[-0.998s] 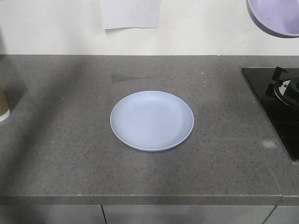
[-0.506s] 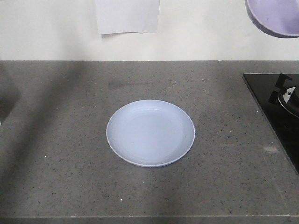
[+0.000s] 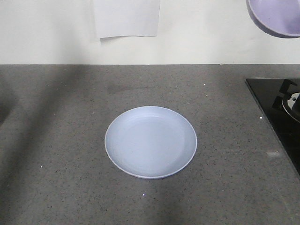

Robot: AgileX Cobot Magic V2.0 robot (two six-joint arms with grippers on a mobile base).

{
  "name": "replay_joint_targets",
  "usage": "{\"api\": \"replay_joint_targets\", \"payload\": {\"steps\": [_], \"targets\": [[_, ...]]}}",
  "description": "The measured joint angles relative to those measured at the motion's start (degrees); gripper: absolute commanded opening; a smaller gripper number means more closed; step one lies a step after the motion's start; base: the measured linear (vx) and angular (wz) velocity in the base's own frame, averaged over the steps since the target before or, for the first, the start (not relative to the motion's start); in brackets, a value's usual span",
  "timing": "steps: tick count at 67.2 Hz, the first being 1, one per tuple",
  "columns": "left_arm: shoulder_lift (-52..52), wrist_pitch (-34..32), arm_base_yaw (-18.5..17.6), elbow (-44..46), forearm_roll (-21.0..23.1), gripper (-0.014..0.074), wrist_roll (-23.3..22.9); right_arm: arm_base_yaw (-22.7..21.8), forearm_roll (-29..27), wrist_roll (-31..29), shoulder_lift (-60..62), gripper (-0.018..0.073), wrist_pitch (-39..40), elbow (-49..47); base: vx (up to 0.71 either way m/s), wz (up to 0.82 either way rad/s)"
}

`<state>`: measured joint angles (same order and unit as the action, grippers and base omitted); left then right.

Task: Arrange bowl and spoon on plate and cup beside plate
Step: 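Drive closer and stop in front of the pale blue plate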

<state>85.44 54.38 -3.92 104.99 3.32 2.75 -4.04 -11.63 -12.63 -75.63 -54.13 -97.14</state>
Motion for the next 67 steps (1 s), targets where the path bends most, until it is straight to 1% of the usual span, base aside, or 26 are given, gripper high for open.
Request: {"api": "replay_joint_targets", "payload": {"steps": [67], "targets": [[0.0, 0.0, 0.0, 0.0, 0.0, -0.0006, 0.0, 0.0, 0.0, 0.0, 0.0, -0.0006, 0.0, 0.0, 0.02, 0.0]]}}
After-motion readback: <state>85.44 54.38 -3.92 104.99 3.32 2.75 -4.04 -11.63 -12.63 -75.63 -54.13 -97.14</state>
